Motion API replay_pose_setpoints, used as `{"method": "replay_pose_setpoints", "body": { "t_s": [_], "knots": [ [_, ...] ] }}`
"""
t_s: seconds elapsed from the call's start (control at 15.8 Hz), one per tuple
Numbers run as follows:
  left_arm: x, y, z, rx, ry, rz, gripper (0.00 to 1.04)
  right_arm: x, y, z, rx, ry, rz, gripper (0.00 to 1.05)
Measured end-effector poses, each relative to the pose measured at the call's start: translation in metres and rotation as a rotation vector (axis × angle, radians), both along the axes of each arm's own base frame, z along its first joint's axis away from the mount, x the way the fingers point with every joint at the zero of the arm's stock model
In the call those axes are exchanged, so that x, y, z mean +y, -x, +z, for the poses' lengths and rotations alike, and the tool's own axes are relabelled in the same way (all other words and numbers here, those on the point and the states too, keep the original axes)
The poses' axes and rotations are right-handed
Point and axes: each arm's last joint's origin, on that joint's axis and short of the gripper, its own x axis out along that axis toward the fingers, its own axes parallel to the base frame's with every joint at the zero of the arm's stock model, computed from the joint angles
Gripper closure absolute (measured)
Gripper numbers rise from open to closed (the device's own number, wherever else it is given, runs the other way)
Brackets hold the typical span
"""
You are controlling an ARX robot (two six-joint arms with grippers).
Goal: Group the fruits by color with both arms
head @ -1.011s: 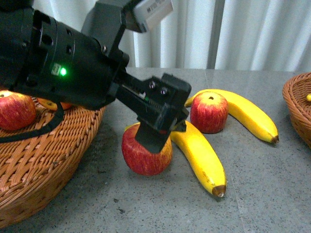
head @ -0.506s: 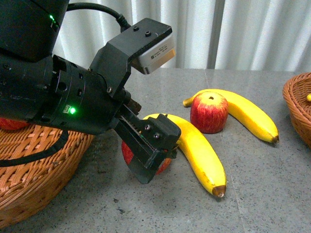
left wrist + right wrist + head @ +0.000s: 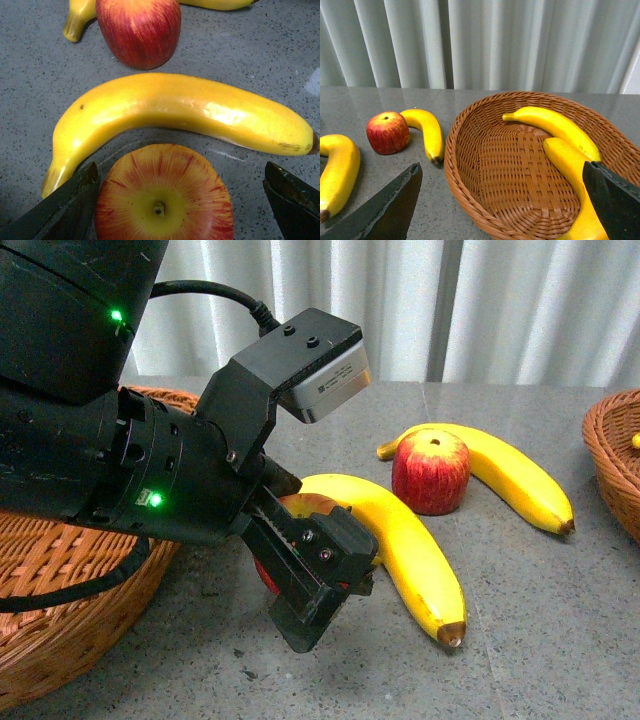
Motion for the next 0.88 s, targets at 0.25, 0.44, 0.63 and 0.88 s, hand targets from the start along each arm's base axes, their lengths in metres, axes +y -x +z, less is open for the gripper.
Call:
{"method": "replay_pose_setpoints", "body": {
  "t_s": [0.25,0.44,0.63,0.88],
  "knots": [
    [0.0043,-0.0026,-0.0067,0.003,-0.038,0.010,0.07,0.0000,0.0000,0.0000,0.000,0.000,0.000,0.07],
    [0.0058,-0.0038,-0.0082,-0.007,-0.051,0.001,0.07,0.0000,0.0000,0.0000,0.000,0.000,0.000,0.07],
    [0.0060,-0.0037,-0.0088,-0.014,-0.054,0.005,0.32,0.0000,0.0000,0.0000,0.000,0.000,0.000,0.07],
    [0.0062,-0.0032,-0.0070,-0.017,-0.060,0.013,0.36,0.0000,0.0000,0.0000,0.000,0.000,0.000,0.07]
  ]
}}
